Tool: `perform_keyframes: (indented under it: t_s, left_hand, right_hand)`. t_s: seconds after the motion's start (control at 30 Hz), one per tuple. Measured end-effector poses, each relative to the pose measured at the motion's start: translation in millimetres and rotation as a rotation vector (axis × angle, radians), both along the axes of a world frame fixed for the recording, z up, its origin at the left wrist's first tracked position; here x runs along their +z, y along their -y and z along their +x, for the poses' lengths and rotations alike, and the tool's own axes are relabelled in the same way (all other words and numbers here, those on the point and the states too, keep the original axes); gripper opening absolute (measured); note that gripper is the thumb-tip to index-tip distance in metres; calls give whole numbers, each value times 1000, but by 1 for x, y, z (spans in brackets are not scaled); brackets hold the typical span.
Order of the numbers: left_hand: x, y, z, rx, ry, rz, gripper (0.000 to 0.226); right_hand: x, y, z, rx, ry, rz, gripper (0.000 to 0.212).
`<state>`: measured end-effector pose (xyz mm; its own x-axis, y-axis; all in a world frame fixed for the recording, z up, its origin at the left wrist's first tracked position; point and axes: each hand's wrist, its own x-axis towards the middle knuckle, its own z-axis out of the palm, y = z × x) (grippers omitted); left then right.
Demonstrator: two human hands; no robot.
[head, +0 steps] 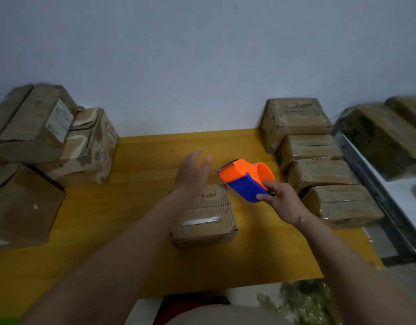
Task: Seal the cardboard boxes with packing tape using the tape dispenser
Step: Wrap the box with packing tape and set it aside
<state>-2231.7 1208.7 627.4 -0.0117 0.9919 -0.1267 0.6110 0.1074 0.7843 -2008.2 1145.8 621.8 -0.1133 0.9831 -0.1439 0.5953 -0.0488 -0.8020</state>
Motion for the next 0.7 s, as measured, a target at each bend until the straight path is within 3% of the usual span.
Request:
perform_keyframes:
  t_s: [0.1,0.27,0.4,0.5,0.57,0.7]
  left_hand:
    - [29,-17,5,-75,330,-135,44]
    - [43,-8,-11,-212,411,-286,37]
    - [42,1,-25,-214,652,-537,34]
    - [37,9,-35,-114,831,-638,23]
    - [30,15,-39,-51,892,-671,15]
    - [17,25,-43,63,837,-631,13]
  right_hand:
    - [23,-2,0,148,-38,-51,17]
    - [34,-8,3,191,-131,-222,11]
    - [35,-11,-2,207,-210,-370,49]
    - [35,-11,-8,248,-317,-439,56]
    - [36,-15,-11,293,-306,-449,58]
    - [40,-21,-21,381,-304,-540,47]
